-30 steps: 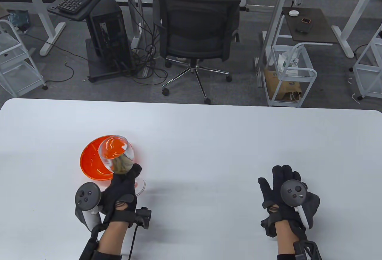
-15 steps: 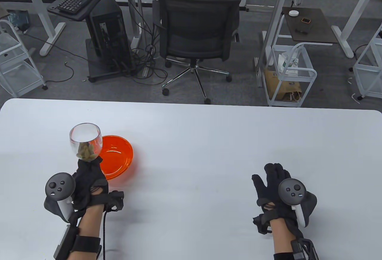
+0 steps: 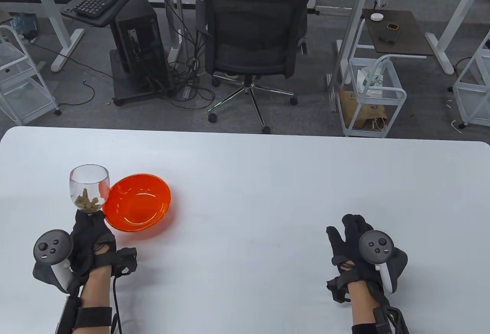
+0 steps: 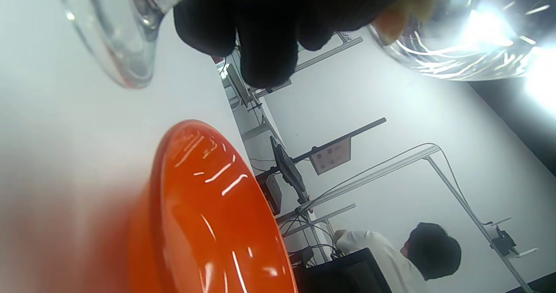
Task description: Pour raisins from wine glass into the bowl
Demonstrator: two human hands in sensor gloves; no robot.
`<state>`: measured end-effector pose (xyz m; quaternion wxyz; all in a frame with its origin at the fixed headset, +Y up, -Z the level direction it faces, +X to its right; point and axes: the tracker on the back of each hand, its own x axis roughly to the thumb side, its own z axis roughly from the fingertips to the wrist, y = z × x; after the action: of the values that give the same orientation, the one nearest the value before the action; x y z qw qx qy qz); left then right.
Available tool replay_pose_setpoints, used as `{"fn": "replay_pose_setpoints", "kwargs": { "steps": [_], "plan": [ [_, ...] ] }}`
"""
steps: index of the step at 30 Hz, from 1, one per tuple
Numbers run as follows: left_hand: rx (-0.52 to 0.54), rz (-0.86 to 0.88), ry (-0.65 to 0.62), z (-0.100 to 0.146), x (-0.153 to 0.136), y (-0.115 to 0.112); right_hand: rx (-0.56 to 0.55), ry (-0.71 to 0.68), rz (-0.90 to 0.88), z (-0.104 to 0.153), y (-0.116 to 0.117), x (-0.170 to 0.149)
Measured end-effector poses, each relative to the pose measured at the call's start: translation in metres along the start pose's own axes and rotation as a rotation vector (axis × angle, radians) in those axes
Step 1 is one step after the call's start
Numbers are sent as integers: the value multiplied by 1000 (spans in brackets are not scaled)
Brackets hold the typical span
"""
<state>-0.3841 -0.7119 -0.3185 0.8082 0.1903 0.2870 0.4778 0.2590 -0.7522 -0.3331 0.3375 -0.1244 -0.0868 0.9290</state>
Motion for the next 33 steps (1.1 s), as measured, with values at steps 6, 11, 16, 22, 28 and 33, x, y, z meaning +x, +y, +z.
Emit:
{"fn": "replay_pose_setpoints", "kwargs": {
  "steps": [6, 11, 16, 22, 28, 33],
  "plan": [
    [36, -64, 5, -1, -4, 4, 10, 11, 5, 1, 0, -3],
    [72, -128, -17, 1, -5, 6, -3, 1, 4, 1, 0, -2],
    [101, -205, -41, 2, -3, 7, -3, -3, -5, 0, 1, -2],
    [116, -290, -50, 2, -3, 5, 2, 2, -6, 0, 0, -2],
    [127, -368, -62, 1, -2, 3, 8, -3, -6, 1, 1, -1],
    [139, -436, -82, 1, -1, 1, 10, -8, -12, 0, 1, -1]
  ]
}}
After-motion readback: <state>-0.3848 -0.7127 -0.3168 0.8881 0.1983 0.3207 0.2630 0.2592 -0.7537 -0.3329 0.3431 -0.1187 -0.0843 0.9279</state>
